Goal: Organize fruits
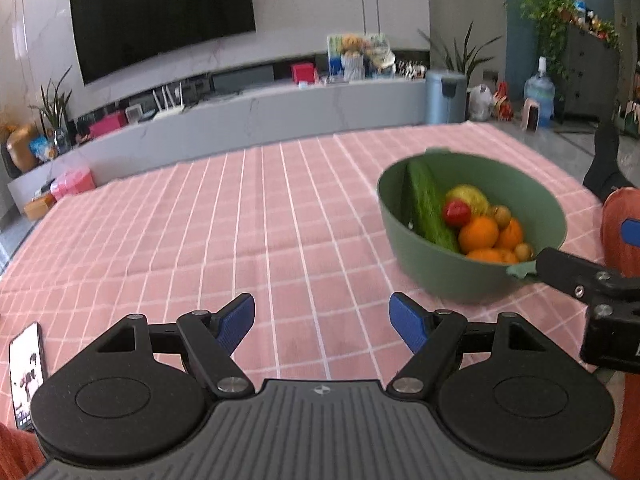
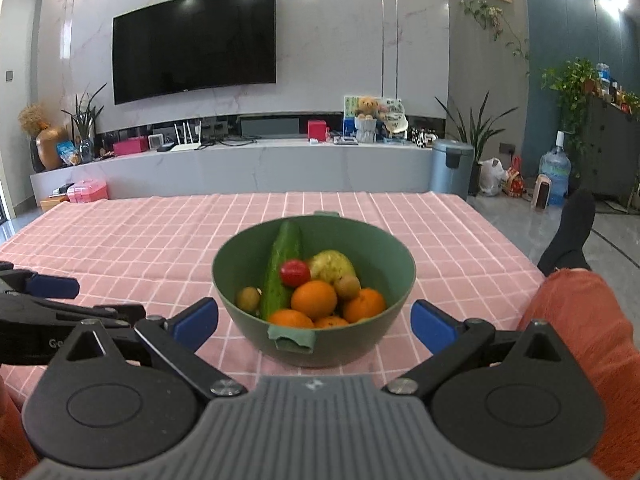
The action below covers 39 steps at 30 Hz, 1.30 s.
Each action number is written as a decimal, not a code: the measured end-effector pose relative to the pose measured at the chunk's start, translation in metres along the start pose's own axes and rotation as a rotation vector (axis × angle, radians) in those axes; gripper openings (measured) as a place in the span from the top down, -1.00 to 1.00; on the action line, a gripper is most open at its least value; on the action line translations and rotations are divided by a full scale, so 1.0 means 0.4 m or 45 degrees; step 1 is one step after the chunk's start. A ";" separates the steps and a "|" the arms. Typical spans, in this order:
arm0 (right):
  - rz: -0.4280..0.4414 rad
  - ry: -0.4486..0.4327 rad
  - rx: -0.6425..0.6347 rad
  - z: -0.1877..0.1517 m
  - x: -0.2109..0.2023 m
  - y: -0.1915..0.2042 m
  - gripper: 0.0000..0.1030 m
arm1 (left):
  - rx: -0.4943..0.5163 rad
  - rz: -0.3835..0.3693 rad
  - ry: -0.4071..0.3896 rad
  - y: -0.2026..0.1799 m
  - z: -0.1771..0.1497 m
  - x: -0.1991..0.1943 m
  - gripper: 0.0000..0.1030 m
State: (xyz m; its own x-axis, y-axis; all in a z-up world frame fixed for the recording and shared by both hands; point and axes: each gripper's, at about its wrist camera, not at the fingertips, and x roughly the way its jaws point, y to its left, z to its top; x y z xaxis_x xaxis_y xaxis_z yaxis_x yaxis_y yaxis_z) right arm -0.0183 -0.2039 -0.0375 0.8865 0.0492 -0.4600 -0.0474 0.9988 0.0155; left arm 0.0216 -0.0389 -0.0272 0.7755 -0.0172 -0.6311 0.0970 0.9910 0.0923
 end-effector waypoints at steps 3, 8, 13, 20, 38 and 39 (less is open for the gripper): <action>0.010 0.009 0.014 -0.006 0.008 0.000 -0.91 | 0.000 0.005 0.021 0.004 -0.003 0.003 -0.75; 0.018 0.012 0.016 -0.008 0.010 0.003 -0.91 | 0.004 0.012 0.030 0.008 0.000 0.000 -0.75; 0.015 0.006 0.023 -0.007 0.014 -0.004 -0.91 | 0.007 0.013 0.029 0.009 0.000 0.000 -0.75; 0.018 -0.006 0.020 -0.009 0.010 -0.004 -0.91 | 0.003 0.019 0.030 0.014 0.004 -0.004 -0.75; 0.042 -0.023 -0.013 -0.011 0.008 0.002 -0.91 | -0.023 0.017 0.040 0.019 0.008 -0.009 -0.75; 0.042 -0.023 -0.012 -0.011 0.008 0.002 -0.91 | -0.024 0.018 0.040 0.020 0.009 -0.009 -0.75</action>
State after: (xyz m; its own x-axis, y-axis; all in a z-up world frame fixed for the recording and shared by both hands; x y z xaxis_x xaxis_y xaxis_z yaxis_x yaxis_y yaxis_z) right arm -0.0177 -0.2028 -0.0430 0.8924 0.0827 -0.4436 -0.0812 0.9964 0.0224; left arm 0.0216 -0.0315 -0.0214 0.7566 0.0006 -0.6539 0.0743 0.9934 0.0868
